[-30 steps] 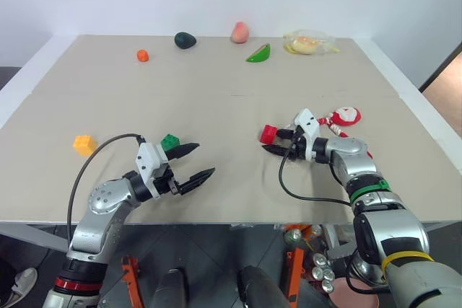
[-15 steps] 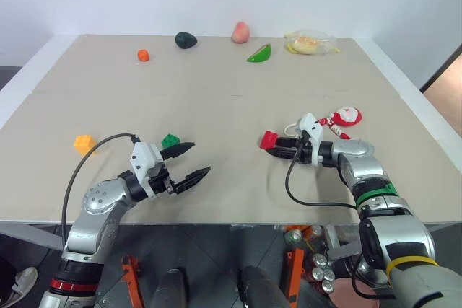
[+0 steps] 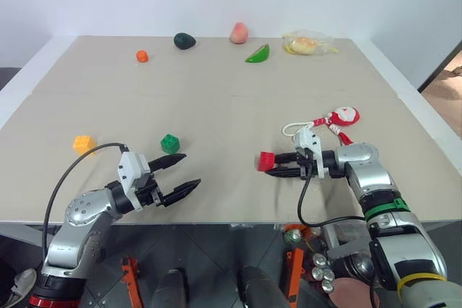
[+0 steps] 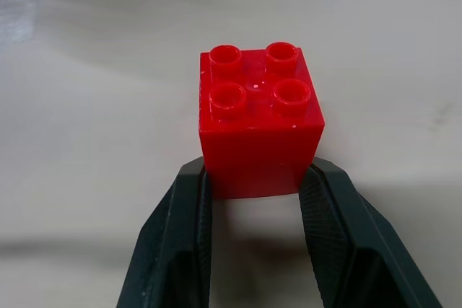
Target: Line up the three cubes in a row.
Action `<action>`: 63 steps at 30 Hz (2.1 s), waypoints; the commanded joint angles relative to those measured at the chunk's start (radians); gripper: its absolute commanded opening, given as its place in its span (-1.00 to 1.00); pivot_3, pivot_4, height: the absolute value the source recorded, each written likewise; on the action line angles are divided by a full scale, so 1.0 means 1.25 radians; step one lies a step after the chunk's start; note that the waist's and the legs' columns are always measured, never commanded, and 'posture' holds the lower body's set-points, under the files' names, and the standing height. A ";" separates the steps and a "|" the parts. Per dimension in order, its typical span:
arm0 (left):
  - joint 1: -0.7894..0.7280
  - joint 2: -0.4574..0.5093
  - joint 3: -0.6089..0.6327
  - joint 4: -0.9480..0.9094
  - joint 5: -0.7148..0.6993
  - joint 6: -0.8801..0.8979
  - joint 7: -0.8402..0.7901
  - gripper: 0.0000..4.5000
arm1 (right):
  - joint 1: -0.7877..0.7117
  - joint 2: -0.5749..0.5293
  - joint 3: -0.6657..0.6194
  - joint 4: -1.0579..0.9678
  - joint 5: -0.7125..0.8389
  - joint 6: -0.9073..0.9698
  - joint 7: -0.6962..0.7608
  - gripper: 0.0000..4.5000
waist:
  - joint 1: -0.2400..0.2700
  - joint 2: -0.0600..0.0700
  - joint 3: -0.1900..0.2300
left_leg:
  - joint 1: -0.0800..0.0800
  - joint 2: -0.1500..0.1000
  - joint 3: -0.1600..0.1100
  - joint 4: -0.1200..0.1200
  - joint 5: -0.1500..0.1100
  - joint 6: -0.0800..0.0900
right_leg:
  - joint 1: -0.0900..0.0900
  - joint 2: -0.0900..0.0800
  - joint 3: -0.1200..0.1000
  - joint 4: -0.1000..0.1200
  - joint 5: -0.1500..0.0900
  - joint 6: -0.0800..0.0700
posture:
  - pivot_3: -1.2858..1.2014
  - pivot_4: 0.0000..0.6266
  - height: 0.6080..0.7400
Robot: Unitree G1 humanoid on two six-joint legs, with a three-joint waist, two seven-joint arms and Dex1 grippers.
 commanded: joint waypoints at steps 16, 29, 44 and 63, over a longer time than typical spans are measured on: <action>0.011 0.018 0.040 -0.037 -0.030 0.020 0.011 0.70 | -0.028 0.005 0.029 0.043 -0.028 -0.023 -0.032 0.73 | -0.006 -0.002 -0.001 | 0.005 0.001 0.001 0.001 0.001 0.001 | 0.002 0.000 0.001 0.000 0.004 -0.004 | 0.03 -0.52 1.00; -0.022 -0.020 0.094 -0.003 -0.069 0.050 0.074 0.70 | -0.053 -0.140 -0.039 -0.001 0.002 -0.033 -0.045 0.73 | -0.007 -0.002 0.000 | 0.000 -0.004 0.003 0.000 0.003 0.001 | -0.001 -0.006 0.001 0.000 0.003 -0.001 | 0.03 -0.52 1.00; -0.116 -0.048 0.088 0.144 0.126 0.040 0.302 0.70 | 0.124 -0.118 -0.135 -0.395 0.188 0.203 -0.130 0.73 | 0.003 -0.002 0.000 | -0.001 -0.002 -0.001 -0.001 -0.006 0.001 | 0.000 -0.001 0.001 0.000 -0.004 0.006 | 0.03 -0.52 1.00; -0.196 -0.048 0.014 0.285 0.217 0.095 0.306 0.70 | 0.221 -0.101 -0.127 -0.610 0.244 0.296 -0.212 0.73 | 0.003 -0.002 0.000 | -0.001 -0.002 -0.001 0.001 -0.005 0.001 | 0.000 -0.001 0.001 0.000 -0.003 0.005 | 0.03 -0.52 1.00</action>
